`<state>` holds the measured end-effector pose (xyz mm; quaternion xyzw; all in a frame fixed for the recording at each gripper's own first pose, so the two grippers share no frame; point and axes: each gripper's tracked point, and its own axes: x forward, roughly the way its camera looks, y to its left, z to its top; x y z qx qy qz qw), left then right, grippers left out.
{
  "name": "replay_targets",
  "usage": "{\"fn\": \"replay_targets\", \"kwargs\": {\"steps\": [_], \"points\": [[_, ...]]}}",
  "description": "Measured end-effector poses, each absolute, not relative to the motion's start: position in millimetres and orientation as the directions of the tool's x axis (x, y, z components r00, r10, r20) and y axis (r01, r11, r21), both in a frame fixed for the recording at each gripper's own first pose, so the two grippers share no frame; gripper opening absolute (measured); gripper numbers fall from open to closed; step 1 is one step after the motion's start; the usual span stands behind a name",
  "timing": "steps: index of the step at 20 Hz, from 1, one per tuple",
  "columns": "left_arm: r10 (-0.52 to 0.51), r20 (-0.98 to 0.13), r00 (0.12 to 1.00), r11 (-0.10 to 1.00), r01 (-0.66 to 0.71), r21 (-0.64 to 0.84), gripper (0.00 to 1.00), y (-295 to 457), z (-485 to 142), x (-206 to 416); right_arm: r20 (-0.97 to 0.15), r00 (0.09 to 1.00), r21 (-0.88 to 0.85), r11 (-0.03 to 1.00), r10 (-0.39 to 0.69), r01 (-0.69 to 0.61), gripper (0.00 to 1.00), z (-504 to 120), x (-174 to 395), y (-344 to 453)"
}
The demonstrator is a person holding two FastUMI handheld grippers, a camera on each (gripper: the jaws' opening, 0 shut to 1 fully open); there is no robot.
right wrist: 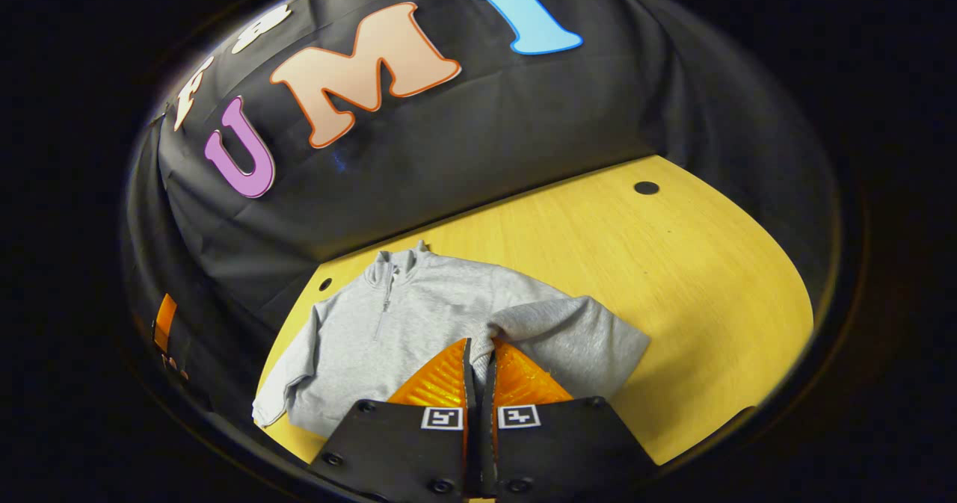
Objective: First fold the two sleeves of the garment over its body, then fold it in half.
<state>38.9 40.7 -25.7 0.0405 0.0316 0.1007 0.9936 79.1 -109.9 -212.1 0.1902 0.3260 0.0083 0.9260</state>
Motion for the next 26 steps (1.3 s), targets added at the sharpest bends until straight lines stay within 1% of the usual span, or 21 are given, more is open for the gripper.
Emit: {"fn": "replay_targets", "kwargs": {"steps": [7, 17, 22, 23, 26], "points": [[0.294, -0.053, 0.954, 0.953, -0.288, 0.095, 0.95, 89.3, -28.5, 22.9, -0.571, 0.791, 0.378, 0.926, 0.220, 0.016, 0.03, -198.2, 122.2, -42.9], [0.396, -0.068, 0.916, 0.916, -0.389, 0.096, 0.95, 156.8, -39.3, -3.9, -0.545, 0.762, 0.400, 0.907, 0.350, -0.131, 0.02, -192.1, 167.8, 80.8], [0.451, -0.083, 0.889, 0.891, -0.443, 0.100, 0.95, 195.0, -49.4, -21.3, -0.553, 0.727, 0.407, 0.893, 0.408, -0.192, 0.02, -204.5, 173.7, 144.0], [0.459, -0.088, 0.884, 0.887, -0.451, 0.100, 1.00, 200.8, -50.9, -24.9, -0.553, 0.722, 0.405, 0.892, 0.416, -0.204, 0.02, -207.9, 175.8, 155.8], [0.491, -0.099, 0.866, 0.869, -0.479, 0.122, 0.99, 221.4, -57.0, -38.2, -0.570, 0.695, 0.409, 0.885, 0.438, -0.222, 0.02, -223.3, 175.2, 187.3]]}}
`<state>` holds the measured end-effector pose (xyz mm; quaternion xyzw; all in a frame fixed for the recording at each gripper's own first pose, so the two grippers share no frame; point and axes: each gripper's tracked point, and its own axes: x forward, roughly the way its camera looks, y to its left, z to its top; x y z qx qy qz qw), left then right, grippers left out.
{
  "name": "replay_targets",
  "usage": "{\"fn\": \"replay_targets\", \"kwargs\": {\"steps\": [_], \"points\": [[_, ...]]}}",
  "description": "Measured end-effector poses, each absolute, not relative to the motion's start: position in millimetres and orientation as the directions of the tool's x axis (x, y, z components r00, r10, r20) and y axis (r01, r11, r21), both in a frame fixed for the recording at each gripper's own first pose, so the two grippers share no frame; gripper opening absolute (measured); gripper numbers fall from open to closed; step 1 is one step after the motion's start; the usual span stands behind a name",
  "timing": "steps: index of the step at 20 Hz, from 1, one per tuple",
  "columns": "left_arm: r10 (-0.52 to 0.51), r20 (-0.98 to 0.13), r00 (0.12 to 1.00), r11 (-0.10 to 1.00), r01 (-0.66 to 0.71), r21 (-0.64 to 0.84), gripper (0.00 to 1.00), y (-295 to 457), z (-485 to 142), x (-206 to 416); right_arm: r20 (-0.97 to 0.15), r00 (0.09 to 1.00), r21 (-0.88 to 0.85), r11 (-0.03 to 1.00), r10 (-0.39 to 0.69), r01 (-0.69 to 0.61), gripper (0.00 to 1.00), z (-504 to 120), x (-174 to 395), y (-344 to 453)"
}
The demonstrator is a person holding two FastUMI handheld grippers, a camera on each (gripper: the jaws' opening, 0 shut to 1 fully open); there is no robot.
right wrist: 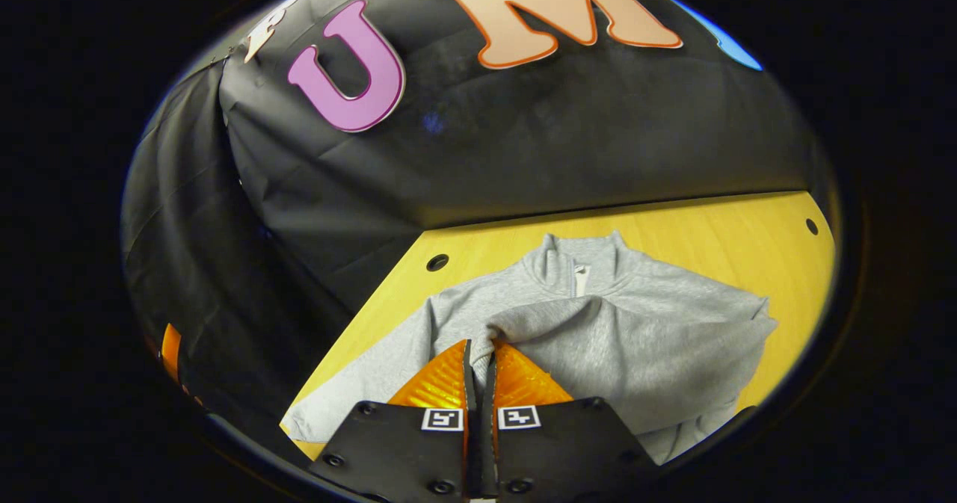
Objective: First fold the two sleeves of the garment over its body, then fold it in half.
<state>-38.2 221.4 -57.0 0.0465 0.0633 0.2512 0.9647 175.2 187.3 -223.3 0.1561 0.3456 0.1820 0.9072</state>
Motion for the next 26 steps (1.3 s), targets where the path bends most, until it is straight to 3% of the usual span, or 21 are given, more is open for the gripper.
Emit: {"fn": "replay_targets", "kwargs": {"steps": [1, 2, 4, 6, 8, 10, 13, 15, 16, 19, 20, 21, 23, 25, 26], "points": [[0.503, -0.100, 0.858, 0.862, -0.490, 0.130, 0.95, 228.3, -58.1, -43.5, -0.580, 0.682, 0.413, 0.882, 0.446, -0.226, 0.03, -229.2, 174.2, 197.8], [0.515, -0.098, 0.852, 0.855, -0.501, 0.136, 1.00, 235.8, -58.1, -47.2, -0.592, 0.666, 0.415, 0.880, 0.454, -0.231, 0.02, -236.4, 173.3, 208.1], [0.536, -0.104, 0.838, 0.842, -0.521, 0.143, 0.95, 247.7, -61.0, -57.1, -0.614, 0.637, 0.417, 0.877, 0.466, -0.239, 0.02, -250.5, 171.7, 225.6], [0.557, -0.118, 0.822, 0.828, -0.539, 0.154, 0.99, 258.4, -66.6, -65.2, -0.632, 0.609, 0.425, 0.871, 0.480, -0.246, 0.02, -263.5, 169.4, 244.6], [0.567, -0.130, 0.813, 0.822, -0.547, 0.159, 0.95, 266.7, -71.2, -70.9, -0.654, 0.581, 0.425, 0.871, 0.484, -0.248, 0.03, -278.5, 167.5, 259.1], [0.558, -0.150, 0.816, 0.829, -0.538, 0.153, 1.00, 267.8, -78.9, -75.2, -0.682, 0.549, 0.425, 0.873, 0.482, -0.239, 0.03, -293.3, 164.5, 271.1], [0.556, -0.181, 0.811, 0.831, -0.535, 0.156, 0.95, 270.7, -88.5, -76.5, -0.715, 0.520, 0.423, 0.881, 0.468, -0.211, 0.03, -308.9, 161.8, 278.8], [0.541, -0.192, 0.818, 0.840, -0.520, 0.154, 1.00, 272.6, -97.1, -73.9, -0.714, 0.497, 0.453, 0.867, 0.494, -0.210, 0.11, -313.7, 157.9, 289.9], [0.529, -0.198, 0.825, 0.848, -0.507, 0.154, 0.95, 271.5, -101.6, -76.2, -0.703, 0.488, 0.472, 0.852, 0.518, -0.226, 0.09, -306.6, 153.8, 292.2], [0.500, -0.243, 0.831, 0.866, -0.474, 0.159, 1.00, 263.3, -127.7, -78.7, -0.640, 0.520, 0.467, 0.824, 0.565, -0.320, 0.77, -282.8, 152.1, 301.8], [0.493, -0.267, 0.828, 0.870, -0.468, 0.156, 0.95, 262.0, -137.8, -79.1, -0.617, 0.541, 0.447, 0.821, 0.571, -0.356, 1.00, -275.6, 152.3, 303.3], [0.485, -0.294, 0.824, 0.875, -0.461, 0.150, 1.00, 260.5, -148.8, -79.2, -0.601, 0.563, 0.416, 0.824, 0.567, -0.385, 0.94, -270.0, 155.2, 302.0], [0.465, -0.347, 0.815, 0.884, -0.448, 0.132, 0.96, 254.2, -172.4, -80.6, -0.584, 0.583, 0.364, 0.824, 0.565, -0.434, 0.97, -262.8, 150.8, 298.2], [0.436, -0.394, 0.809, 0.896, -0.432, 0.105, 1.00, 245.9, -197.0, -80.3, -0.577, 0.594, 0.322, 0.825, 0.560, -0.465, 0.98, -257.2, 145.8, 292.0], [0.425, -0.418, 0.803, 0.899, -0.426, 0.096, 0.96, 241.9, -209.1, -81.7, -0.574, 0.601, 0.307, 0.826, 0.557, -0.473, 0.98, -253.5, 144.9, 288.7]]}}
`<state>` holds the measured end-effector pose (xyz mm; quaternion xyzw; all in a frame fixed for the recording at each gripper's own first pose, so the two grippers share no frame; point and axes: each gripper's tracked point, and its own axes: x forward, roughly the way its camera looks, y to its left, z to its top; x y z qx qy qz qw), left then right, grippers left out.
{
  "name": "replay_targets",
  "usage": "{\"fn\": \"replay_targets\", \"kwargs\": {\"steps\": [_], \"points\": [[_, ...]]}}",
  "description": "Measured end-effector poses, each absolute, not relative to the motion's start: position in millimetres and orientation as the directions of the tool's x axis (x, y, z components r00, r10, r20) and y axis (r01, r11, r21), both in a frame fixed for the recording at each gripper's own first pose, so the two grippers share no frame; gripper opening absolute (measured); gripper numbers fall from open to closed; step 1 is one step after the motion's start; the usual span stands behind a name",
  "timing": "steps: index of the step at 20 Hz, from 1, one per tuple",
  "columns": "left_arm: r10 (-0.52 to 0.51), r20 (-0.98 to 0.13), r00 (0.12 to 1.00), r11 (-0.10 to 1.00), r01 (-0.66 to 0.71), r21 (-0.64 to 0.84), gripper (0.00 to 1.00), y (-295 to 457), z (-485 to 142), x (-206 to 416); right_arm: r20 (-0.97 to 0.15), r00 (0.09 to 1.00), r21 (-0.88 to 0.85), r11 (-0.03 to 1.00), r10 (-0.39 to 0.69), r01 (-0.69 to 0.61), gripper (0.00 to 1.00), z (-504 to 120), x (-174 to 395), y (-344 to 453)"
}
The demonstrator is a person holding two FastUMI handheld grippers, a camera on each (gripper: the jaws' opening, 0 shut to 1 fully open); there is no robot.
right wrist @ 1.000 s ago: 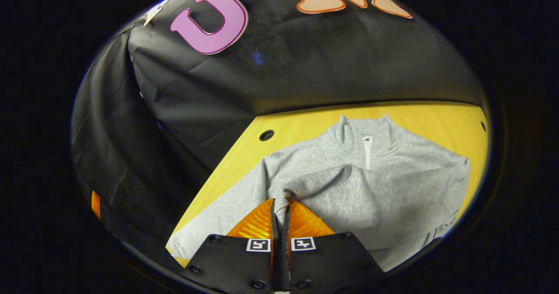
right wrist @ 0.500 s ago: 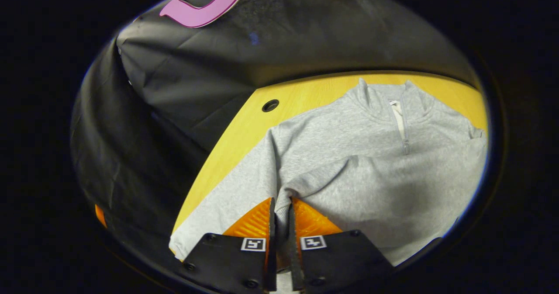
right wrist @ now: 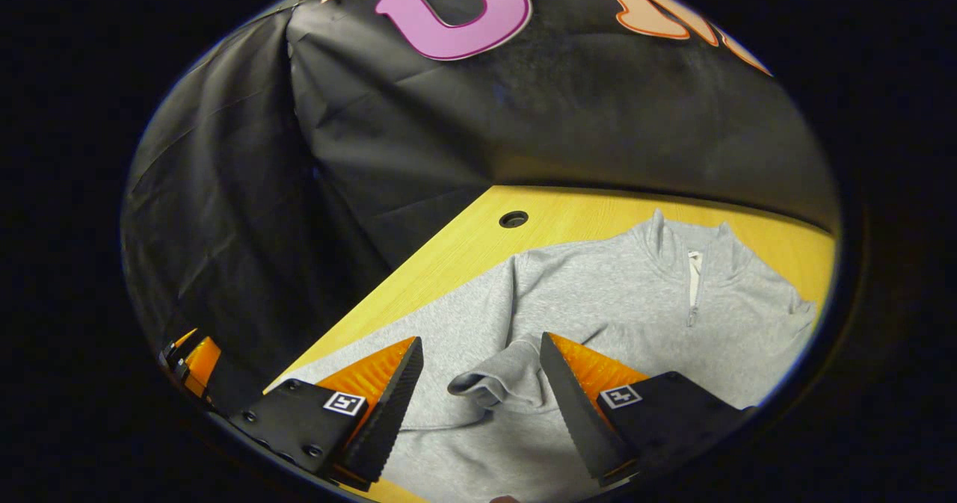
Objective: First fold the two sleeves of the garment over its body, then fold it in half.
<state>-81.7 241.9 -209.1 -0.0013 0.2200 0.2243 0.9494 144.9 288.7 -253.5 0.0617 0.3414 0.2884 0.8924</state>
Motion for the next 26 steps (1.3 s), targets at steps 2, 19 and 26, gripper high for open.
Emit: {"fn": "replay_targets", "kwargs": {"steps": [2, 19, 26], "points": [[0.408, -0.478, 0.778, 0.903, -0.422, 0.083, 0.95, 236.8, -236.3, -88.3, -0.568, 0.614, 0.289, 0.831, 0.548, -0.475, 0.98, -248.2, 142.0, 277.5], [0.310, -0.714, 0.627, 0.916, -0.399, 0.047, 0.86, 220.2, -341.0, -104.2, -0.534, 0.724, 0.278, 0.899, 0.437, -0.338, 0.98, -208.1, 142.3, 166.9], [0.265, -0.748, 0.609, 0.920, -0.392, 0.007, 0.02, 208.2, -344.5, -91.4, -0.511, 0.756, 0.264, 0.912, 0.409, -0.315, 0.98, -194.7, 129.4, 136.3]]}}
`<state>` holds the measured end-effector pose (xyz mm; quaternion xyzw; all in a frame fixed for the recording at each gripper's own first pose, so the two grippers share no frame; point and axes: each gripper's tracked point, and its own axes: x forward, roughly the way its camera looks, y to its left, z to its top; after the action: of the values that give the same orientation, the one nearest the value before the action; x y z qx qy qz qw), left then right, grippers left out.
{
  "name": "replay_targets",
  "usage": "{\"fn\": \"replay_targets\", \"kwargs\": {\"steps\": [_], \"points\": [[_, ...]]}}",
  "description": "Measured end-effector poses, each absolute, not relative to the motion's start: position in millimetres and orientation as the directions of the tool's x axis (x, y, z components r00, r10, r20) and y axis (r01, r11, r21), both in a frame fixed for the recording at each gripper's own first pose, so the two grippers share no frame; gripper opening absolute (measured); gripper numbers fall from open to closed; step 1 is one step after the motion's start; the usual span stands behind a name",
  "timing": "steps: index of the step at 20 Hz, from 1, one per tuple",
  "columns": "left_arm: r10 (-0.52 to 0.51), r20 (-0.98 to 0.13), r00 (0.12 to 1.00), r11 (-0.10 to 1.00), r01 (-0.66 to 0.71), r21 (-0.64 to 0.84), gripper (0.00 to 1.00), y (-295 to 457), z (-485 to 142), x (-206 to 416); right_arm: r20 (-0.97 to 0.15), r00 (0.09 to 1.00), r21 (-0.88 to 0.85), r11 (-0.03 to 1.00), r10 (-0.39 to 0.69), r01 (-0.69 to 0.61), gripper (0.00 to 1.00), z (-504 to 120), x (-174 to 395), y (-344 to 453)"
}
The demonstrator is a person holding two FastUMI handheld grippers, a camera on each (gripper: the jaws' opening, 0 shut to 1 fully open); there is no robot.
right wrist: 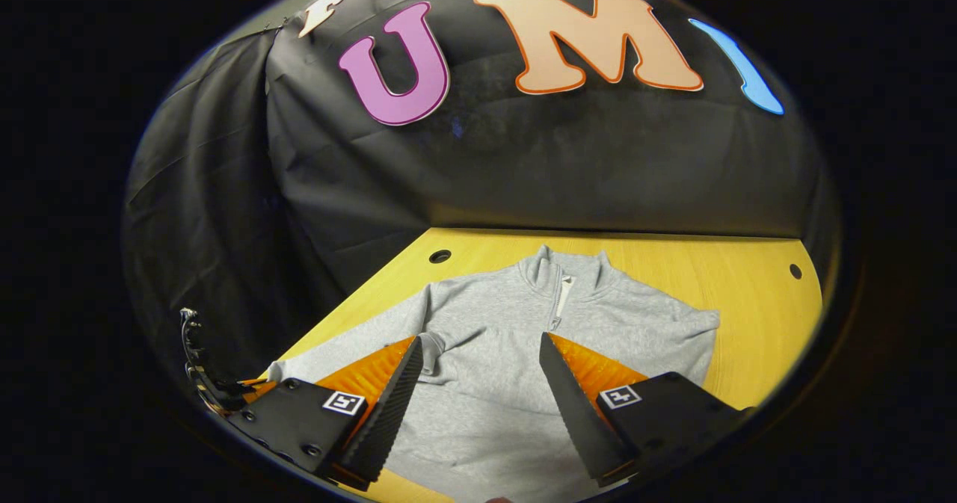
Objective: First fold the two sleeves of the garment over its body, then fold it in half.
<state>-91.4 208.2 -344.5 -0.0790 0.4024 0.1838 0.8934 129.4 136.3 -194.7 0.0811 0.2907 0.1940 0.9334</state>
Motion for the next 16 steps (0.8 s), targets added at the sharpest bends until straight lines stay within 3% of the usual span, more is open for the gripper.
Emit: {"fn": "replay_targets", "kwargs": {"steps": [8, 16], "points": [[0.211, -0.734, 0.646, 0.927, -0.371, -0.060, 0.00, 198.3, -309.6, -57.8, -0.499, 0.787, 0.256, 0.929, 0.363, -0.267, 0.98, -184.4, 113.6, 94.6], [0.131, -0.625, 0.769, 0.950, -0.278, -0.143, 0.00, 171.6, -236.0, 21.7, -0.479, 0.831, 0.243, 0.952, 0.284, -0.185, 0.98, -174.5, 103.5, 40.8]]}}
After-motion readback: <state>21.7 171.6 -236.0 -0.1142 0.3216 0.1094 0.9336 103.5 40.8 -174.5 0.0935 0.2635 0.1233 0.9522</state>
